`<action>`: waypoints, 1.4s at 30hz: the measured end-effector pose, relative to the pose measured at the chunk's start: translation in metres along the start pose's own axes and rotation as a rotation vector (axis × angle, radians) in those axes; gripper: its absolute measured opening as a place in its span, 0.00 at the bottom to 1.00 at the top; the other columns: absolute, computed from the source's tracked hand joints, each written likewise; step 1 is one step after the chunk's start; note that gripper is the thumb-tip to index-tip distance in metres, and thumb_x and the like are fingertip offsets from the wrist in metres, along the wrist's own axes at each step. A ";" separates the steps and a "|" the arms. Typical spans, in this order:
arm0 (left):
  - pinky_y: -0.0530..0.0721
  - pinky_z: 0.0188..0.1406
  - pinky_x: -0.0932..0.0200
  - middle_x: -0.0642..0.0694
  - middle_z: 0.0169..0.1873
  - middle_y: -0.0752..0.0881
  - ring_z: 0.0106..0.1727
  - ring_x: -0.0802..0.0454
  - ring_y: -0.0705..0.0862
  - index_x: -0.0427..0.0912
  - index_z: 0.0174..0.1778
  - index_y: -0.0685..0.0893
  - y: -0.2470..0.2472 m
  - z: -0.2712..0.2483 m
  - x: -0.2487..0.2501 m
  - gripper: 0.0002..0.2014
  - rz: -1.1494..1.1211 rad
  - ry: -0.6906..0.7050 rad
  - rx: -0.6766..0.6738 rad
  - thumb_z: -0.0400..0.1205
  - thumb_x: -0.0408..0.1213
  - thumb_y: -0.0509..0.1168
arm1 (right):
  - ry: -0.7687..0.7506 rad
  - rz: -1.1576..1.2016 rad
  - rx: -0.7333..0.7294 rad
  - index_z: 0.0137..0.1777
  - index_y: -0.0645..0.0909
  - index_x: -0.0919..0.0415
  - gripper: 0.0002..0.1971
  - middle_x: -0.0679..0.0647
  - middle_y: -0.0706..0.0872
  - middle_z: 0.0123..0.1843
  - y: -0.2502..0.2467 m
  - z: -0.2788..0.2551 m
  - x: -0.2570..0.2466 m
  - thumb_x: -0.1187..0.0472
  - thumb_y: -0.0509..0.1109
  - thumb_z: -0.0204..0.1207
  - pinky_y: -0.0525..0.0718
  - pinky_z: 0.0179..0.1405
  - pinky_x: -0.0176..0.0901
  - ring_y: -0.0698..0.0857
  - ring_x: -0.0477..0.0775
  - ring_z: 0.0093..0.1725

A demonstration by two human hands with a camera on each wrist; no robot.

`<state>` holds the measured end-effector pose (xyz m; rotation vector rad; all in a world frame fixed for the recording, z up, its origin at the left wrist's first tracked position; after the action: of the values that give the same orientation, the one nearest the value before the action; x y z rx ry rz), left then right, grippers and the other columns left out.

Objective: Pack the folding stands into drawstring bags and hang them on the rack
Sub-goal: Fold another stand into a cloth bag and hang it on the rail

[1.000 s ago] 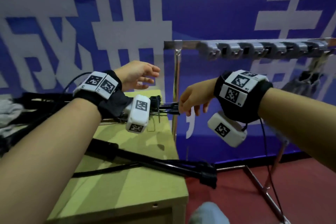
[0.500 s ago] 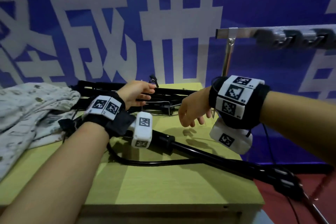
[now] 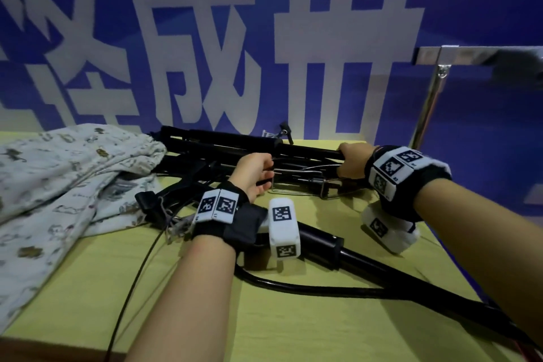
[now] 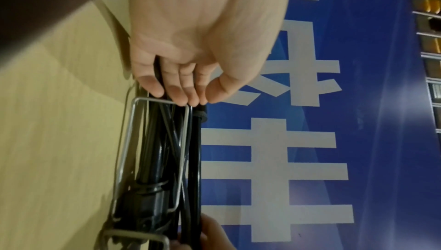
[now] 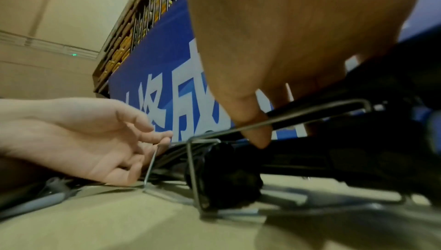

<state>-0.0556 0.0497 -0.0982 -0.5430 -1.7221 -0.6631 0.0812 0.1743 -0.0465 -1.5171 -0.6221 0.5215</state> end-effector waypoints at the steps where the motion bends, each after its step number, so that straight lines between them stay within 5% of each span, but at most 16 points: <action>1: 0.72 0.30 0.64 0.52 0.38 0.78 0.33 0.58 0.74 0.46 0.51 0.78 0.000 0.002 0.000 0.07 -0.008 0.010 -0.005 0.83 0.33 0.56 | -0.002 0.006 -0.004 0.66 0.75 0.63 0.20 0.60 0.83 0.58 0.002 0.004 -0.001 0.53 0.65 0.77 0.81 0.55 0.48 0.82 0.60 0.57; 3: 0.70 0.28 0.65 0.52 0.43 0.80 0.32 0.58 0.74 0.46 0.55 0.77 -0.003 0.007 0.000 0.09 -0.029 0.020 -0.007 0.83 0.33 0.55 | 0.004 0.029 -0.023 0.65 0.76 0.60 0.23 0.59 0.82 0.57 0.002 0.009 -0.001 0.48 0.66 0.75 0.82 0.58 0.50 0.80 0.59 0.57; 5: 0.71 0.27 0.65 0.50 0.48 0.81 0.32 0.57 0.75 0.43 0.48 0.77 -0.005 0.010 -0.001 0.06 -0.060 0.008 -0.015 0.83 0.33 0.55 | 0.001 0.083 -0.037 0.65 0.76 0.60 0.24 0.59 0.79 0.59 0.001 0.009 0.001 0.44 0.64 0.77 0.79 0.59 0.50 0.77 0.59 0.59; 9: 0.75 0.30 0.62 0.48 0.51 0.83 0.33 0.56 0.76 0.43 0.42 0.76 -0.007 0.013 -0.003 0.06 -0.113 -0.010 -0.021 0.83 0.33 0.55 | -0.036 0.154 -0.013 0.64 0.78 0.67 0.21 0.61 0.82 0.56 0.002 0.007 -0.002 0.51 0.56 0.84 0.76 0.53 0.45 0.79 0.57 0.53; 11: 0.75 0.31 0.61 0.48 0.51 0.83 0.33 0.56 0.76 0.43 0.52 0.78 -0.007 0.011 -0.002 0.08 -0.144 -0.012 -0.032 0.84 0.34 0.55 | -0.048 0.076 0.034 0.63 0.77 0.67 0.21 0.61 0.80 0.54 -0.003 0.003 -0.005 0.52 0.53 0.86 0.75 0.49 0.46 0.78 0.57 0.50; 14: 0.75 0.32 0.61 0.47 0.47 0.83 0.35 0.55 0.78 0.37 0.74 0.69 -0.005 0.008 0.000 0.20 -0.220 -0.023 -0.054 0.86 0.37 0.53 | -0.051 -0.018 0.145 0.63 0.75 0.64 0.20 0.59 0.77 0.61 -0.014 -0.004 -0.004 0.50 0.52 0.85 0.76 0.49 0.49 0.80 0.60 0.55; 19: 0.72 0.32 0.61 0.40 0.58 0.80 0.41 0.51 0.81 0.34 0.78 0.62 -0.005 0.002 0.005 0.25 -0.358 -0.024 -0.105 0.86 0.42 0.51 | -0.080 0.089 0.243 0.63 0.71 0.60 0.18 0.56 0.73 0.63 -0.022 -0.016 0.005 0.49 0.49 0.86 0.72 0.50 0.48 0.79 0.59 0.55; 22: 0.75 0.37 0.57 0.40 0.53 0.82 0.45 0.47 0.81 0.36 0.71 0.69 -0.009 0.002 0.014 0.21 -0.534 0.029 -0.161 0.86 0.45 0.51 | -0.130 0.181 0.320 0.60 0.72 0.57 0.15 0.53 0.73 0.58 -0.034 -0.026 0.012 0.50 0.49 0.86 0.68 0.44 0.45 0.75 0.55 0.47; 26: 0.79 0.48 0.51 0.41 0.47 0.82 0.50 0.44 0.82 0.40 0.45 0.74 -0.019 -0.001 0.034 0.13 -0.746 0.173 -0.229 0.84 0.47 0.54 | -0.205 0.120 0.390 0.59 0.71 0.56 0.14 0.49 0.71 0.54 -0.043 -0.040 0.016 0.49 0.50 0.85 0.68 0.43 0.45 0.75 0.54 0.42; 30: 0.80 0.60 0.44 0.38 0.50 0.81 0.53 0.43 0.82 0.38 0.53 0.75 -0.032 -0.008 0.053 0.11 -0.953 0.284 -0.216 0.86 0.43 0.56 | -0.266 -0.048 0.478 0.62 0.69 0.56 0.16 0.50 0.70 0.56 -0.041 -0.048 0.002 0.48 0.49 0.85 0.73 0.39 0.45 0.74 0.52 0.38; 36: 0.85 0.48 0.45 0.38 0.57 0.80 0.64 0.41 0.81 0.34 0.50 0.78 -0.047 -0.007 0.050 0.07 -0.863 0.293 -0.171 0.85 0.34 0.58 | -0.298 0.335 0.485 0.53 0.79 0.52 0.11 0.46 0.76 0.49 -0.048 -0.041 0.000 0.47 0.66 0.78 0.71 0.47 0.42 0.78 0.51 0.52; 42: 0.86 0.54 0.40 0.40 0.41 0.85 0.49 0.42 0.86 0.35 0.42 0.78 -0.046 -0.024 0.076 0.08 -0.847 0.483 -0.141 0.85 0.31 0.57 | -0.212 0.316 0.646 0.62 0.76 0.51 0.24 0.51 0.74 0.63 -0.075 -0.053 0.019 0.40 0.70 0.70 0.64 0.69 0.54 0.65 0.56 0.70</action>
<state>-0.0872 0.0002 -0.0272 0.2879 -1.3986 -1.3889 0.1254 0.1473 0.0318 -0.9487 -0.3211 1.0257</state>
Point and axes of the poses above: each hand's wrist, its own z-axis towards the middle knuckle, its own y-axis out of the palm, x = y × z, the point moved 6 cm from there along z, towards the middle knuckle
